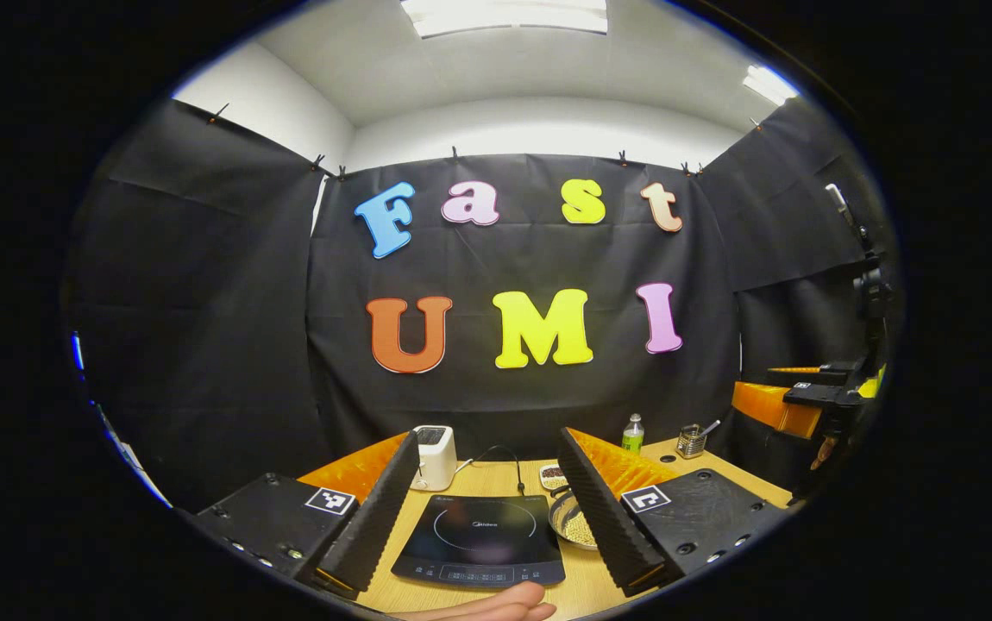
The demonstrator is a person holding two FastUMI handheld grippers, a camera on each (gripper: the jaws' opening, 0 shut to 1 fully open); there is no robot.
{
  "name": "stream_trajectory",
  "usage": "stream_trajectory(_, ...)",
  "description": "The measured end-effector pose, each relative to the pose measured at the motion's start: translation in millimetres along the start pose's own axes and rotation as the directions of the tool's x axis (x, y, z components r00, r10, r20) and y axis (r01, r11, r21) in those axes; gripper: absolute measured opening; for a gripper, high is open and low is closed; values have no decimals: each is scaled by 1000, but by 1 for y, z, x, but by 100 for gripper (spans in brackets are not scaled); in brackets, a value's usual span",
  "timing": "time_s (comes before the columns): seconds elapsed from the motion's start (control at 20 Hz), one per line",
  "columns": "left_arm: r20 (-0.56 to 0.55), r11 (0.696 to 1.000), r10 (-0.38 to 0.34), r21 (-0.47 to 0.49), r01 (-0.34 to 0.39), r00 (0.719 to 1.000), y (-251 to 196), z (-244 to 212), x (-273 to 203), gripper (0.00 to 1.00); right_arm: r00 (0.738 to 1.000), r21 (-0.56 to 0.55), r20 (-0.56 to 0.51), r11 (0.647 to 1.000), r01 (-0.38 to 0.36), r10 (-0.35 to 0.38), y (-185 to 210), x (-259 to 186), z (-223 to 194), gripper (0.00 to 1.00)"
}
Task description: First push the handle of the pot to place it horizontally, then grasp the pot with both hands and set it on the induction cooktop.
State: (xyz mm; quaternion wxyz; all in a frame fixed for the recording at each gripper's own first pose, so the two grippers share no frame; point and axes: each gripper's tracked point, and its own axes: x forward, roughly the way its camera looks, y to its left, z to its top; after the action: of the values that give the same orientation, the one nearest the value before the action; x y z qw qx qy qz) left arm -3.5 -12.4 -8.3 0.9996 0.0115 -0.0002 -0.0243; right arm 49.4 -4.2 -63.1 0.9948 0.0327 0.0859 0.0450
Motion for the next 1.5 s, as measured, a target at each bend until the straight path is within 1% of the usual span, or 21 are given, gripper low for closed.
stream_trajectory(0.05,1,1000,-3,1,3,1000,-1,0,0,96,1000,12,-19,1000,-4,4,-2,6,-4,70)
stream_trajectory(0.1,1,1000,-5,2,5,1000,-1,-1,1,96,999,24,-39,1000,-14,15,-4,10,-11,63)
stream_trajectory(0.15,0,1000,-2,3,2,1000,0,-3,3,96,998,33,-53,999,-40,41,0,16,-18,46)
stream_trajectory(0.2,-3,1000,1,6,-1,1000,0,-6,3,96,996,38,-78,998,-46,48,0,21,-25,38)
stream_trajectory(0.25,-6,1000,1,11,-1,1000,0,-8,4,96,992,46,-108,997,-59,64,-1,25,-37,21)
stream_trajectory(0.3,-10,1000,3,16,-3,1000,1,-9,5,96,987,48,-145,997,-64,70,0,29,-48,15)
stream_trajectory(0.35,-11,1000,6,20,-6,1000,2,-10,6,96,980,53,-182,996,-76,84,0,33,-60,2)
stream_trajectory(0.4,-11,1000,8,23,-8,1000,2,-12,7,96,972,55,-213,995,-87,97,2,34,-71,1)
stream_trajectory(0.45,-9,1000,9,26,-9,1000,2,-12,7,96,966,51,-245,996,-74,85,-2,38,-82,1)
stream_trajectory(0.55,-7,1000,7,25,-6,1000,0,-12,6,96,952,50,-294,996,-74,85,-2,44,-103,4)
stream_trajectory(0.7,-2,1000,4,23,-4,1000,0,-11,3,96,920,53,-381,996,-74,88,-2,50,-140,0)
stream_trajectory(0.75,-1,1000,4,24,-4,1000,0,-11,3,96,906,57,-412,995,-76,93,-1,51,-154,0)
stream_trajectory(0.8,1,1000,4,25,-4,1000,0,-10,3,96,891,62,-444,995,-80,99,0,52,-169,4)
stream_trajectory(0.85,4,1000,4,24,-5,1000,0,-9,1,96,874,67,-475,994,-84,106,1,53,-183,1)
stream_trajectory(0.9,7,1000,4,22,-4,1000,0,-8,1,96,858,76,-501,994,-83,109,1,53,-197,4)
stream_trajectory(1.05,9,1000,2,22,-2,1000,0,-8,-1,96,803,104,-582,991,-79,125,2,53,-237,4)
stream_trajectory(1.15,7,1000,1,23,-1,1000,0,-11,-1,96,774,110,-618,990,-85,135,5,52,-256,4)
stream_trajectory(1.25,5,1000,0,21,0,1000,-1,-12,0,96,760,103,-636,991,-89,135,6,50,-267,4)
stream_trajectory(1.3,3,1000,-2,19,2,1000,-2,-13,-1,96,751,102,-645,990,-93,137,8,49,-273,0)
stream_trajectory(1.4,2,1000,-6,17,6,1000,-3,-15,-1,96,738,104,-661,990,-93,139,9,48,-283,4)
stream_trajectory(1.5,-2,1000,-6,23,6,1000,-3,-18,-1,96,721,103,-678,990,-98,142,8,45,-294,4)
